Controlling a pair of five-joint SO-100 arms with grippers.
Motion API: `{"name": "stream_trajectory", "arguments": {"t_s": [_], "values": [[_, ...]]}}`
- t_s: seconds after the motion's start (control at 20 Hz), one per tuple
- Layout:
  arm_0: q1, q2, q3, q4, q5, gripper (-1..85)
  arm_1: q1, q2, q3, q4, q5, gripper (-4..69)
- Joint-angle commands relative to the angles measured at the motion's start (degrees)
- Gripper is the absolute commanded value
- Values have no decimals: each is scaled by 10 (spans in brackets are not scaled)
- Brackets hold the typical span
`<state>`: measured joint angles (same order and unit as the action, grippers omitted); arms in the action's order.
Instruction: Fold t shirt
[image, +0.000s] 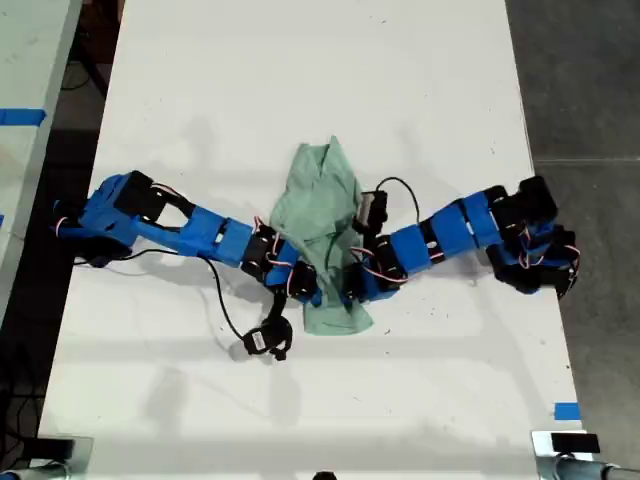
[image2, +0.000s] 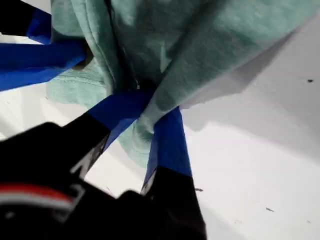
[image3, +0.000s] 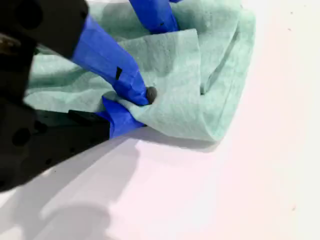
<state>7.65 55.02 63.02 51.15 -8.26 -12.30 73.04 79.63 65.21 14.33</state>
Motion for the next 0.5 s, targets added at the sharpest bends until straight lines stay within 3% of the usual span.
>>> {"name": "stream_trajectory", "arguments": {"t_s": [0.0, 0.15, 0.35, 0.45], "values": [[37, 57, -8, 39, -5, -2, -31, -4, -88, 77, 18, 6], [21, 148, -6, 100, -3, -2, -13, 17, -209, 183, -8, 6], [-115, 252, -3, 211, 44, -2, 135, 104, -203, 182, -119, 6], [-198, 283, 2, 234, 71, -2, 236, 117, -197, 175, -166, 6]]}}
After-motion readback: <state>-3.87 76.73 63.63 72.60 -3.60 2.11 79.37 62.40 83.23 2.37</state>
